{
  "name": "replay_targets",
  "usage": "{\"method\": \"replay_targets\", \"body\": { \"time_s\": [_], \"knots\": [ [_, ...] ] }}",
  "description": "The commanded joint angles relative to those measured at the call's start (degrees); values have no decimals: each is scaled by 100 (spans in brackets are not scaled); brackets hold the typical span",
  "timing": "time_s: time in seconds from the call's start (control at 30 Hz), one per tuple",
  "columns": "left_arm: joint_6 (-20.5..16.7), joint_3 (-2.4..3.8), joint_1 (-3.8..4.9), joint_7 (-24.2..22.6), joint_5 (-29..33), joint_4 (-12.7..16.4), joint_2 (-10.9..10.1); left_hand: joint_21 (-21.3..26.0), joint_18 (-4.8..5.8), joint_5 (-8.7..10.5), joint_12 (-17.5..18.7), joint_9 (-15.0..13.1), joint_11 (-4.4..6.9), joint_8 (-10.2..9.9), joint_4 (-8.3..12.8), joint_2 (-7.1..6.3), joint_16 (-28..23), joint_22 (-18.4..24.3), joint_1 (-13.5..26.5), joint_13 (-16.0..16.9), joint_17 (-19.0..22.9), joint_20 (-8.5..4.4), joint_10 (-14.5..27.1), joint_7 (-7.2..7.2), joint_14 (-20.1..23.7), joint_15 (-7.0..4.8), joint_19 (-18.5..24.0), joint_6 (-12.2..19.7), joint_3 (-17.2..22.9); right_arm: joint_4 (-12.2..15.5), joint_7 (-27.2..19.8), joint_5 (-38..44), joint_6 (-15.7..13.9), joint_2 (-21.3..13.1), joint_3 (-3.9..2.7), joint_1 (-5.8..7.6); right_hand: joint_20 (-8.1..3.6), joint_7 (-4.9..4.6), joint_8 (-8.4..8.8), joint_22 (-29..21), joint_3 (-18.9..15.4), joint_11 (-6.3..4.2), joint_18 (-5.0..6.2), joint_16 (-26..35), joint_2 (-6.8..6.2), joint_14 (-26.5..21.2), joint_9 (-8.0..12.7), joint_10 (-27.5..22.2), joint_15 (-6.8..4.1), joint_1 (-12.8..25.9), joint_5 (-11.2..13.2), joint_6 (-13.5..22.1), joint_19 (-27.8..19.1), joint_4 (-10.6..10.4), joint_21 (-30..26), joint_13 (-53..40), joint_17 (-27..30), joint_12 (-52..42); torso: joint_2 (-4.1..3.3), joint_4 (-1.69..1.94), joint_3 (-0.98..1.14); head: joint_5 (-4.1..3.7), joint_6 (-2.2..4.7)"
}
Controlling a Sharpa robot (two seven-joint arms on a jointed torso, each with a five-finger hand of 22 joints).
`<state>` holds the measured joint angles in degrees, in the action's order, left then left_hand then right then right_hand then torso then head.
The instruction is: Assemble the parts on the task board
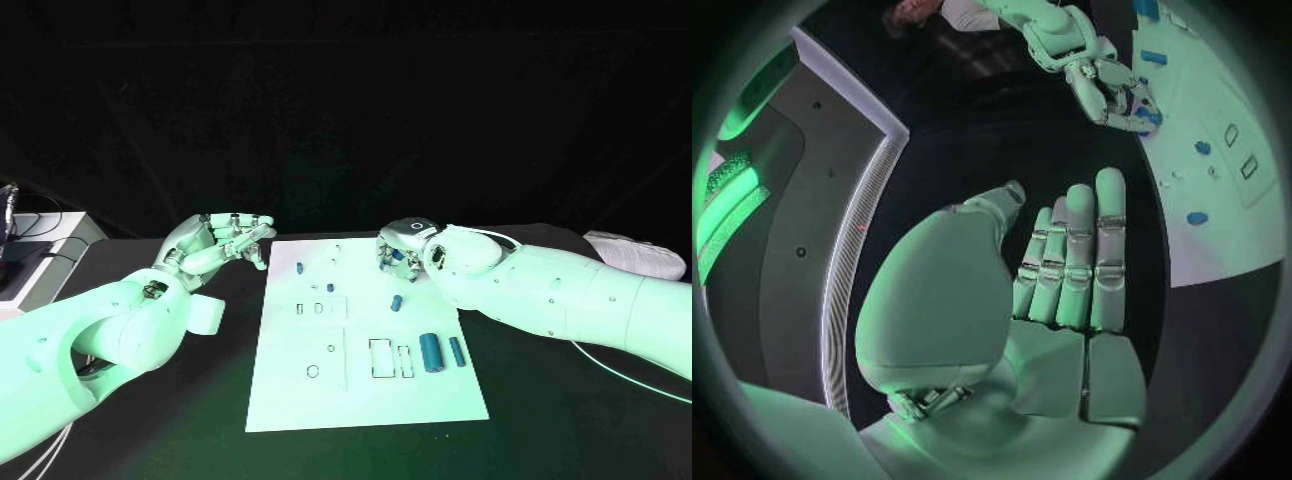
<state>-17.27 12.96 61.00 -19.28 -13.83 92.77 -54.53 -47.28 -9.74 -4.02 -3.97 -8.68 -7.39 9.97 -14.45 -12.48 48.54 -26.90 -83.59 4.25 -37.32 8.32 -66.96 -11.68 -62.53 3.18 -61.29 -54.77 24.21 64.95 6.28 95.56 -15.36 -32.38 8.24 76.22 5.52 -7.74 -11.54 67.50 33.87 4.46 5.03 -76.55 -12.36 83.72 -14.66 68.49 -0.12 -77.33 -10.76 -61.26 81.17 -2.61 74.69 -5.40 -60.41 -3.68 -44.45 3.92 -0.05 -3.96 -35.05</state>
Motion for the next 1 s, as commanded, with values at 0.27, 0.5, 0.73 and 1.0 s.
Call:
{"method": "replay_targets", "body": {
  "time_s": [0.27,0.5,0.73,1.0],
  "knots": [
    [63,8,4,26,-44,-7,-12,-106,-67,18,23,-11,-17,-44,40,-22,43,-62,8,7,0,0,47,-1,77,1,109,58,55,41,113,171,-232,13,14,-29,-83,25,-242,249,477,-95,-91,-75,265,112,-341,459,-102,-213,439,-176,75,308,177,-110,52,-49,-27,8,-1,-9,20],
    [79,9,4,40,-45,-22,-14,-131,-68,18,23,-12,-19,-46,53,-26,45,-80,-6,6,3,3,54,-4,88,3,128,62,65,186,212,182,-951,6,-12,-38,-85,12,-239,347,510,-91,-110,-92,250,116,-377,481,-101,-203,499,-142,107,348,241,-126,35,-35,-36,7,7,7,56],
    [92,9,4,43,-45,-23,-14,-153,-69,18,23,-12,-22,-49,62,-26,48,-95,-15,6,5,5,61,-7,95,5,143,67,74,99,343,184,-1348,188,-73,-39,-85,9,-238,373,523,-86,-114,-102,227,118,-396,472,-99,-201,514,-130,113,375,258,-130,27,-20,-49,10,0,4,100],
    [97,9,4,45,-45,-21,-10,-153,-69,18,23,-12,-22,-49,62,-26,48,-95,-15,6,5,5,61,-7,95,5,143,67,74,-186,404,177,-1583,527,-117,-40,-81,0,-233,387,528,-77,-117,-110,194,120,-411,455,-93,-187,531,-114,115,395,267,-131,25,-6,-78,41,-4,-1,142]
  ]
}}
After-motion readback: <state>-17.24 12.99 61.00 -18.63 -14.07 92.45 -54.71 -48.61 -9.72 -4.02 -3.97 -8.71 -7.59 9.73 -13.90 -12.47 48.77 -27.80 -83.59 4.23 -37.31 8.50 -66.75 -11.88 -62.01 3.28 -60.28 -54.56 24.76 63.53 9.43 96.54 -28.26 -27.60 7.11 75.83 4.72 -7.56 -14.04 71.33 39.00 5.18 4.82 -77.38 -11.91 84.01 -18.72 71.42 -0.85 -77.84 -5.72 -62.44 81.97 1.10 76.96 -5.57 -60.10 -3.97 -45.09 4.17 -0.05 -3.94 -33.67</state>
